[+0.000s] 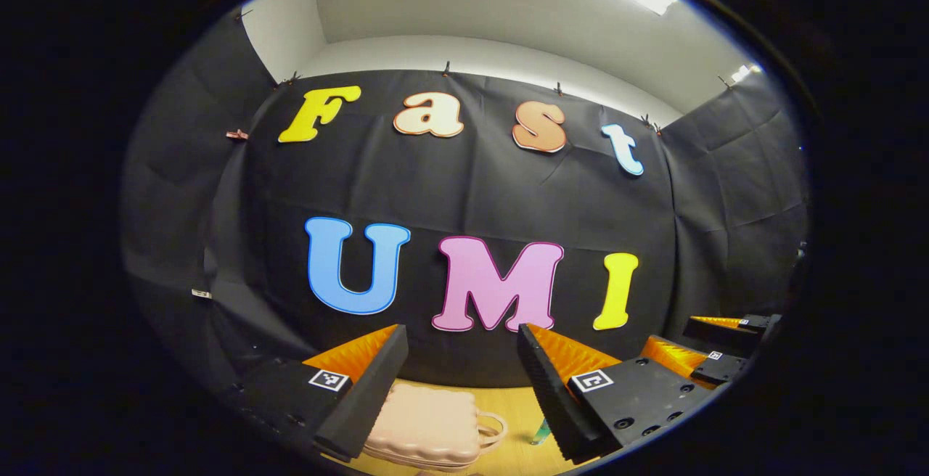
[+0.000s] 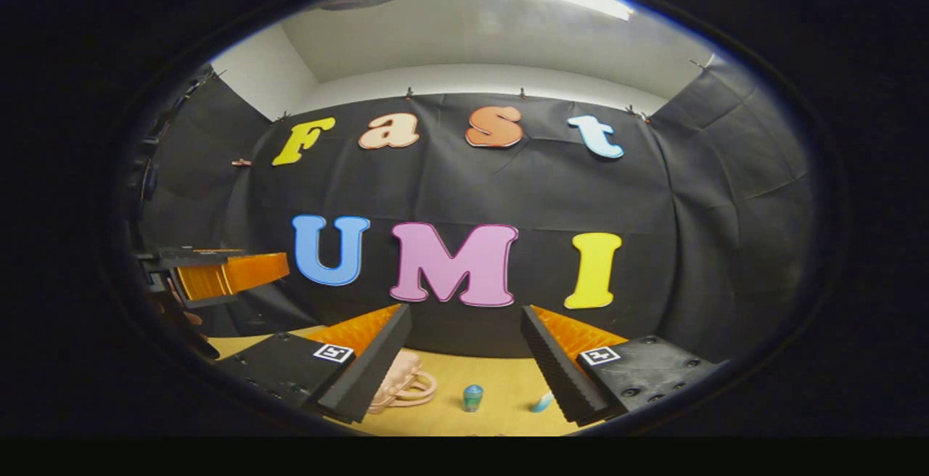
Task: First open the suitcase, pack the skin care products into it, and then close the suitcase.
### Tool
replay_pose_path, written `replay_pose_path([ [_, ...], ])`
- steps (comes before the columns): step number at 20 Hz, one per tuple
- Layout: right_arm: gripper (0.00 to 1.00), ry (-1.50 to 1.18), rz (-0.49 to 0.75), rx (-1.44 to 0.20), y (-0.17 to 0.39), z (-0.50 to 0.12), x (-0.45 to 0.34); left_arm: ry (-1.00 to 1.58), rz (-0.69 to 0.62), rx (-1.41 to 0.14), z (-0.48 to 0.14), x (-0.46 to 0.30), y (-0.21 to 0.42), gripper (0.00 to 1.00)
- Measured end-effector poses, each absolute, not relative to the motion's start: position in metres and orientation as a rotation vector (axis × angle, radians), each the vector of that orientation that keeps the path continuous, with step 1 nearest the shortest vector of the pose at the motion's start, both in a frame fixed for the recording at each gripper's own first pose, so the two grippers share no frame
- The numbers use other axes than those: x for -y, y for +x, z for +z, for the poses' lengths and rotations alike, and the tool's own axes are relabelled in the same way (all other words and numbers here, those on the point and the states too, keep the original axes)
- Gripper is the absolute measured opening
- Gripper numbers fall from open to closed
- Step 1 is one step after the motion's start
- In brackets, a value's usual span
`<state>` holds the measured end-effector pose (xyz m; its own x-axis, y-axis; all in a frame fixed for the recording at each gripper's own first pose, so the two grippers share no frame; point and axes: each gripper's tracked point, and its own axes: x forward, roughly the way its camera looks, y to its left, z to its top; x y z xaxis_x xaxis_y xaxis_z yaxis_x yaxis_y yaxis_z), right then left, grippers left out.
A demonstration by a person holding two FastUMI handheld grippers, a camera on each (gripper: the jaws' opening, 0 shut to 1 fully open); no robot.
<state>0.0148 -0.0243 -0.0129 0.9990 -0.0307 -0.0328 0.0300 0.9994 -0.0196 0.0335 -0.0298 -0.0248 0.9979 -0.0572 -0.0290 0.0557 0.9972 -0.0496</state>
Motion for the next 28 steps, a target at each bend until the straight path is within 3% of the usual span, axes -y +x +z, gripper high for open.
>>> replay_pose_path([
  [5, 0.97, -0.043, -0.092, -0.066, 0.012, -0.034, 0.054, -0.086, -0.161, -0.199, -0.095, 0.073, 0.077, 0.96],
  [14, 0.96, -0.045, -0.136, -0.107, 0.031, -0.075, 0.084, -0.030, -0.221, -0.554, -0.270, 0.124, 0.157, 0.96],
  [19, 0.96, -0.059, -0.153, -0.162, 0.040, -0.097, 0.108, -0.088, -0.191, -0.820, -0.373, 0.148, 0.172, 0.96],
  [24, 0.97, -0.056, -0.224, -0.198, 0.043, -0.117, 0.146, -0.067, -0.095, -0.929, -0.426, 0.141, 0.181, 0.96],
  [27, 0.95, -0.050, -0.240, -0.236, 0.040, -0.132, 0.155, -0.042, -0.088, -0.956, -0.445, 0.144, 0.189, 0.78],
  [28, 0.96, -0.046, -0.240, -0.245, 0.039, -0.135, 0.154, -0.038, -0.076, -0.981, -0.454, 0.143, 0.189, 0.77],
])
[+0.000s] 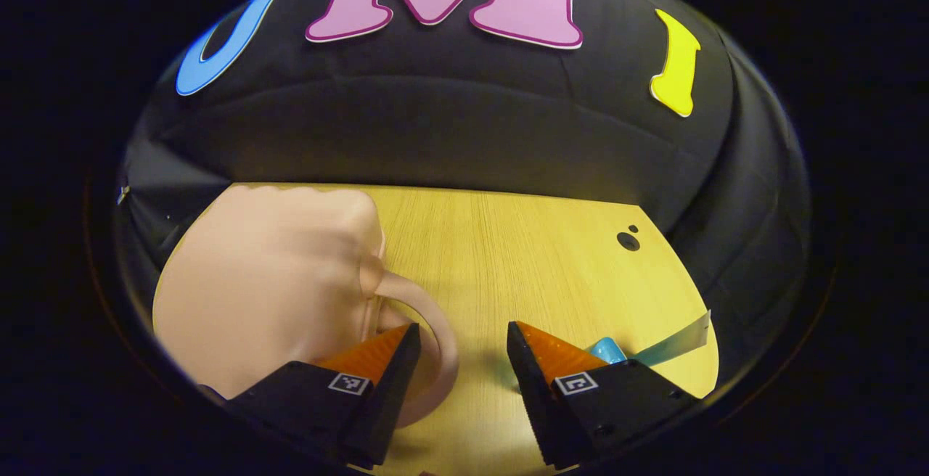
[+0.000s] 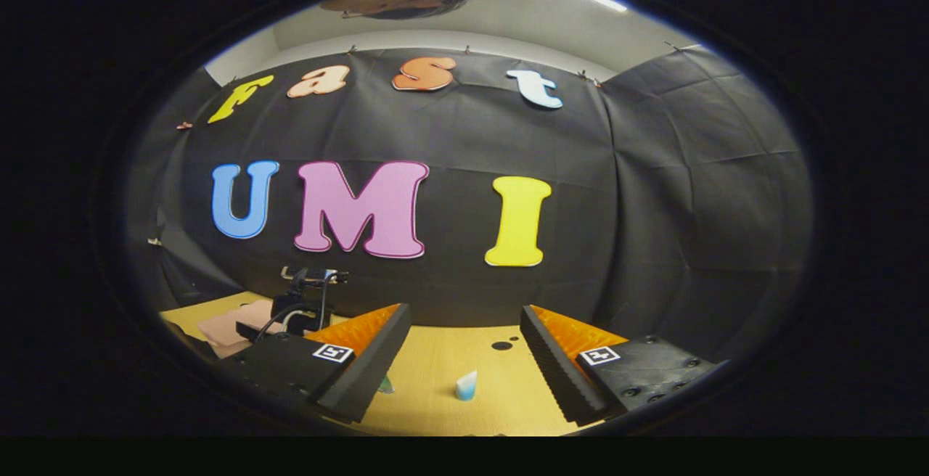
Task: First open the suitcase, pack the skin care products into it, and then close the suitcase.
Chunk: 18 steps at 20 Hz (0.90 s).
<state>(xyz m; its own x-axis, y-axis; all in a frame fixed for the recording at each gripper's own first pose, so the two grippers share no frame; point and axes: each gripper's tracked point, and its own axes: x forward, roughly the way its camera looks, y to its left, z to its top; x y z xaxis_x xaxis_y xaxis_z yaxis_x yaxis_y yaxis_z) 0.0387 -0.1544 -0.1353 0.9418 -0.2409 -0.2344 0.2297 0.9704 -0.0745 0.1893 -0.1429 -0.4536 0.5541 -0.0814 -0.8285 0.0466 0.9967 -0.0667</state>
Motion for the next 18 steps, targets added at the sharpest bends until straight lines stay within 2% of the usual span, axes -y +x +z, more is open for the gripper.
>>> replay_pose_path([
  [2, 0.97, -0.046, -0.241, -0.258, 0.037, -0.141, 0.155, -0.031, -0.046, -1.030, -0.469, 0.139, 0.186, 0.73],
  [5, 0.97, -0.044, -0.245, -0.264, 0.034, -0.143, 0.157, -0.057, -0.025, -1.075, -0.484, 0.134, 0.185, 0.59],
  [7, 0.97, -0.039, -0.247, -0.273, 0.033, -0.146, 0.157, -0.082, -0.009, -1.096, -0.484, 0.133, 0.182, 0.25],
  [11, 0.97, -0.034, -0.246, -0.275, 0.032, -0.147, 0.155, -0.040, -0.091, -1.052, -0.456, 0.140, 0.192, 0.15],
  [15, 0.97, -0.002, -0.195, -0.265, 0.038, -0.152, 0.137, -0.072, -0.118, -1.052, -0.411, 0.135, 0.197, 0.12],
  [18, 0.97, 0.027, -0.143, -0.262, 0.042, -0.154, 0.122, 0.037, -0.149, -1.001, -0.355, 0.109, 0.209, 0.12],
])
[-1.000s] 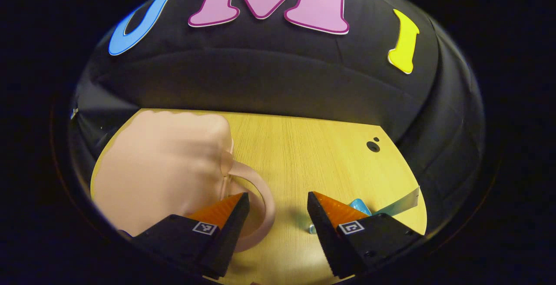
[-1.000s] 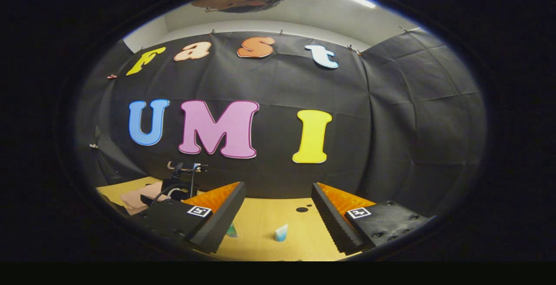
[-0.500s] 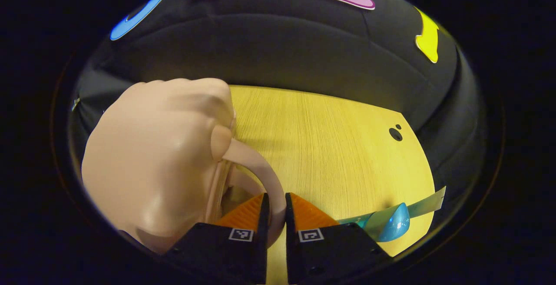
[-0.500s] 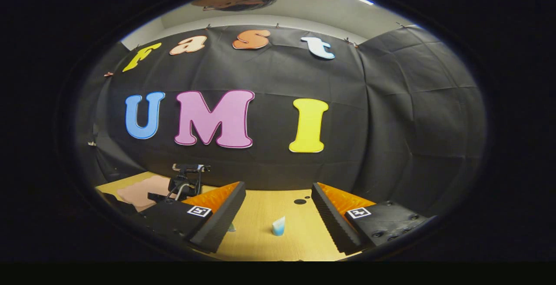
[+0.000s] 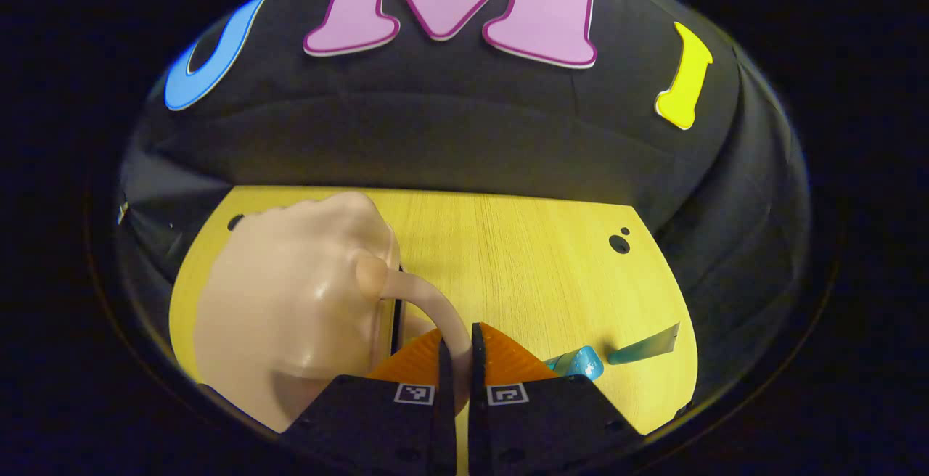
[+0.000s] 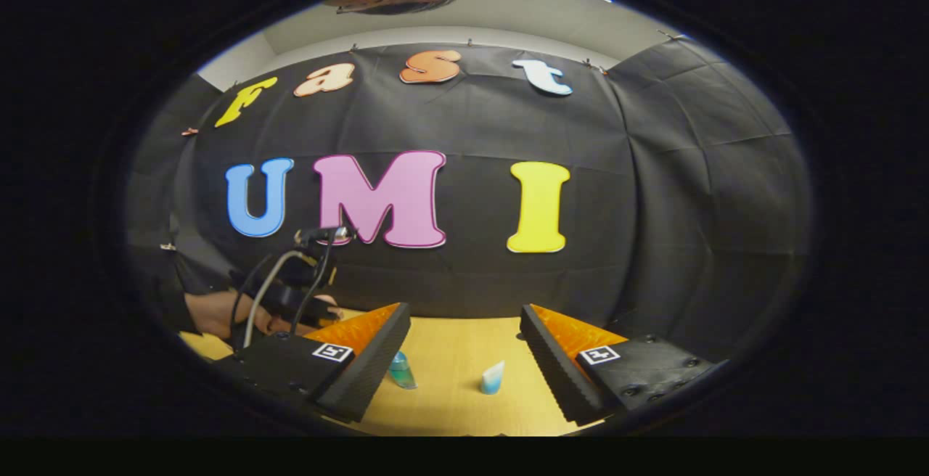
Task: First open the suitcase, pack the skin care products into it, and then close the suitcase.
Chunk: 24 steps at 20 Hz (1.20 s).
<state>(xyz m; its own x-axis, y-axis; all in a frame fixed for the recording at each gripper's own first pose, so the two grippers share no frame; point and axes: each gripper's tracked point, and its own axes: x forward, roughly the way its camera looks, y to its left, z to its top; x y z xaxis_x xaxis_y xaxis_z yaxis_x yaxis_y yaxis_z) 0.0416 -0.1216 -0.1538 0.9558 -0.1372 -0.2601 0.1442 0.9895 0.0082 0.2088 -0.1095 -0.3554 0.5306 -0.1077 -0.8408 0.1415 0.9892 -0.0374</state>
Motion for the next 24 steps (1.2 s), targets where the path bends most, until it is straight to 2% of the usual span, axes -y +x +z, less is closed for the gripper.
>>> replay_pose_path([
  [6, 0.98, 0.082, -0.064, -0.255, 0.045, -0.149, 0.084, 0.149, -0.170, -0.991, -0.254, 0.018, 0.230, 0.12],
  [13, 0.98, 0.058, -0.020, -0.287, 0.044, -0.158, 0.038, 0.409, -0.025, -0.971, -0.216, -0.167, 0.253, 0.11],
  [19, 0.98, -0.004, -0.027, -0.327, 0.043, -0.178, 0.013, 0.487, 0.088, -1.011, -0.264, -0.313, 0.265, 0.09],
  [24, 0.95, -0.015, -0.096, -0.365, 0.044, -0.207, 0.008, 0.406, 0.144, -1.043, -0.339, -0.387, 0.263, 0.09],
])
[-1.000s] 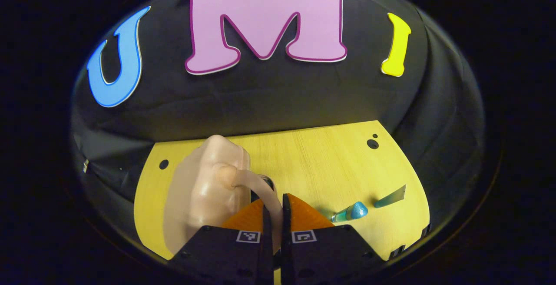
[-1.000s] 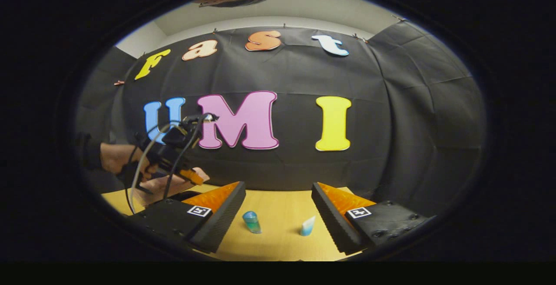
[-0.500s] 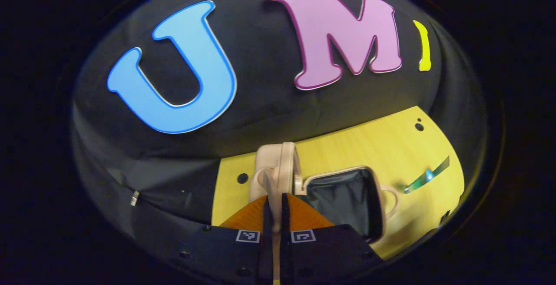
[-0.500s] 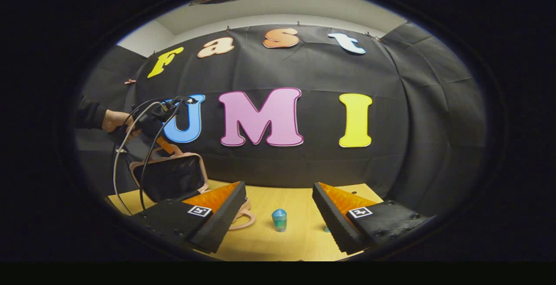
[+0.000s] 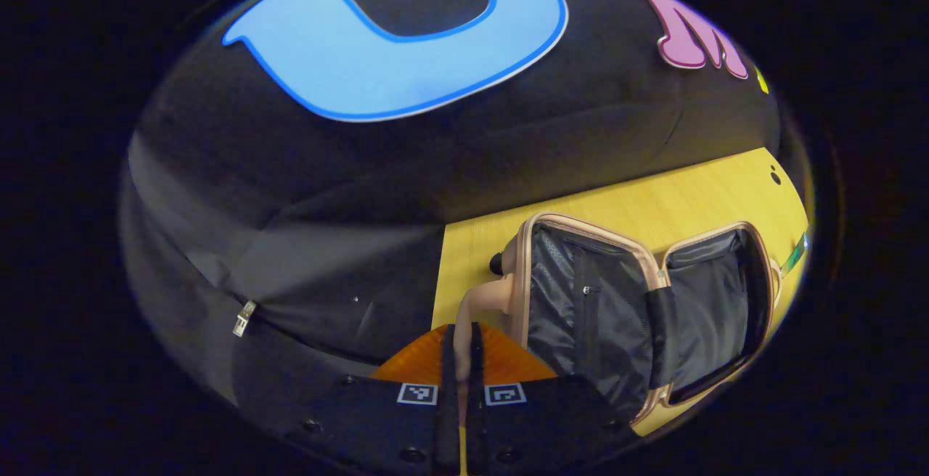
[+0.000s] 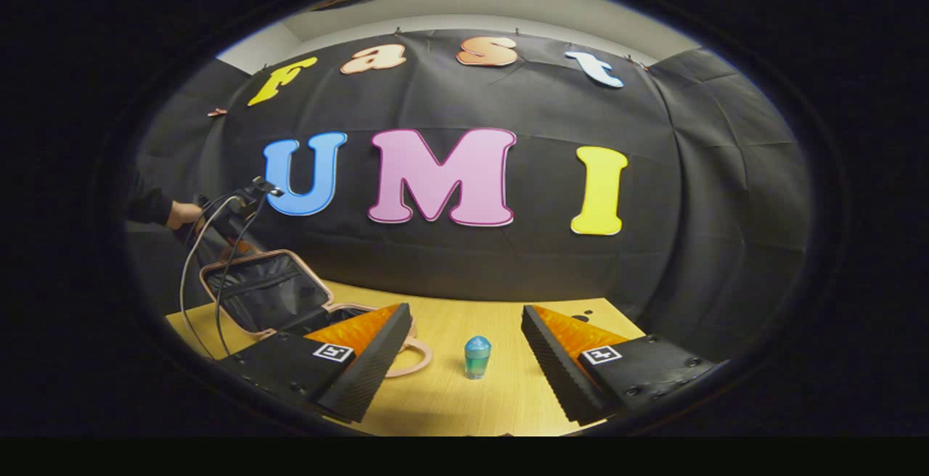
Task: First open the suitcase, pack the skin care products into it, and then close the suitcase.
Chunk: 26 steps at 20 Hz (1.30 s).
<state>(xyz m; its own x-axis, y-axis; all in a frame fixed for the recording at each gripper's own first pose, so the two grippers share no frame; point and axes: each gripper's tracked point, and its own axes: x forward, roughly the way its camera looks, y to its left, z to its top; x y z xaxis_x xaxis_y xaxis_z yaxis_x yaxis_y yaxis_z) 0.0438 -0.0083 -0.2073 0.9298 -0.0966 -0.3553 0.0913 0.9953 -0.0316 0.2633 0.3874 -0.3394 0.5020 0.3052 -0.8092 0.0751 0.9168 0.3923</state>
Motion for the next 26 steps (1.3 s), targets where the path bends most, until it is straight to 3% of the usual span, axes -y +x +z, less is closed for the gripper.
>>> replay_pose_path([
  [7, 0.96, -0.033, -0.138, -0.415, 0.036, -0.249, 0.001, 0.327, 0.138, -1.094, -0.436, -0.425, 0.248, 0.09],
  [12, 0.97, -0.084, -0.144, -0.388, 0.034, -0.250, 0.009, 0.261, 0.173, -1.061, -0.443, -0.436, 0.246, 0.13],
  [13, 0.97, -0.081, -0.150, -0.384, 0.034, -0.248, 0.012, 0.247, 0.175, -1.035, -0.432, -0.439, 0.248, 0.19],
  [14, 0.97, -0.073, -0.158, -0.379, 0.034, -0.245, 0.016, 0.213, 0.163, -0.997, -0.414, -0.431, 0.249, 0.33],
  [15, 0.97, -0.066, -0.168, -0.374, 0.035, -0.242, 0.021, 0.216, 0.175, -0.951, -0.392, -0.429, 0.251, 0.37],
  [18, 0.97, -0.047, -0.189, -0.359, 0.036, -0.230, 0.035, 0.233, 0.146, -0.781, -0.309, -0.397, 0.257, 0.98],
  [22, 0.97, -0.063, -0.200, -0.318, 0.037, -0.205, 0.058, 0.193, 0.124, -0.405, -0.194, -0.305, 0.237, 0.97],
  [26, 0.97, -0.079, -0.189, -0.300, 0.034, -0.194, 0.078, 0.031, 0.087, -0.265, -0.159, -0.192, 0.174, 0.98],
])
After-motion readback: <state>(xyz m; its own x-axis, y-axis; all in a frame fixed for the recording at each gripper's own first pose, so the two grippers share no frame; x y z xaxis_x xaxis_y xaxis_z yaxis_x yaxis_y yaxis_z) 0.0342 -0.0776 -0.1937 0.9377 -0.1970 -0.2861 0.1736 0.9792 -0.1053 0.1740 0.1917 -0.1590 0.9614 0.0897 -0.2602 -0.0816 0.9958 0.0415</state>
